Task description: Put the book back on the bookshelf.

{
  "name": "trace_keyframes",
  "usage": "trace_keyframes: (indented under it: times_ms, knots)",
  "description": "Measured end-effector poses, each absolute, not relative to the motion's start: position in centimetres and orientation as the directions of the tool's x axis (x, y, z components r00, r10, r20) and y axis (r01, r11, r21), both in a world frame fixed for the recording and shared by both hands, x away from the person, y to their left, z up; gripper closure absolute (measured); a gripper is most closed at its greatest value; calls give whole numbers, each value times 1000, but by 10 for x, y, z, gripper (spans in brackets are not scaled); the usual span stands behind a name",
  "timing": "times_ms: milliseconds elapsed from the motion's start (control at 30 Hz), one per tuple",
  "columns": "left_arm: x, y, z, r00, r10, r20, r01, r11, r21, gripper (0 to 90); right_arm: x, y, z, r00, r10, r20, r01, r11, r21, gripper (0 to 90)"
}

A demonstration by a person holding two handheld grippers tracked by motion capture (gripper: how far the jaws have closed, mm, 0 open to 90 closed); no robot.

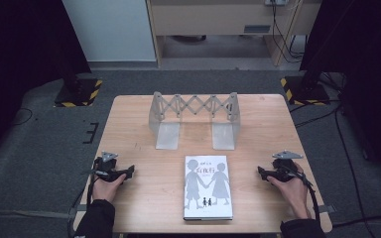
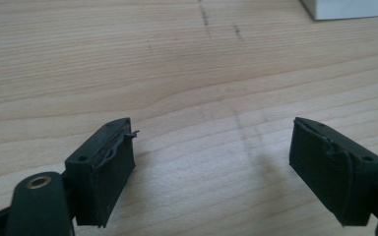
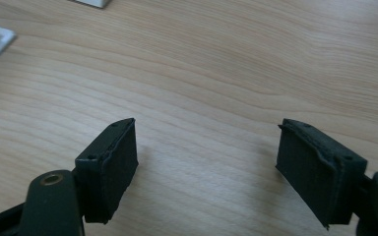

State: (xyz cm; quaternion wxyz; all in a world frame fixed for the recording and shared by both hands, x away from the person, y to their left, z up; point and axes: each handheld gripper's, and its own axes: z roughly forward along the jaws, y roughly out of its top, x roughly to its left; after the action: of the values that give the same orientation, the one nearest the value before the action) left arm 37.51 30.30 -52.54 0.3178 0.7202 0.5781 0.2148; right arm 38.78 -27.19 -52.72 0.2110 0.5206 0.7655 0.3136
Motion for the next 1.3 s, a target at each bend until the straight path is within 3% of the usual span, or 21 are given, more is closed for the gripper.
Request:
trace_keyframes:
  times_ms: [667,1033,1300]
  knots:
    - [360,269,-500,357,929,-96,606,-152,781,218,374,-268,-510,-415,905,98,635,211,743,326]
    - [349,244,-491,435,893,-117,569,-172,805,268,370,-244,-499,-480,871,103,593,235,770,328]
    - [345,225,-488,473,872,-127,547,-177,818,269,365,-224,-495,-527,834,162,588,220,778,329]
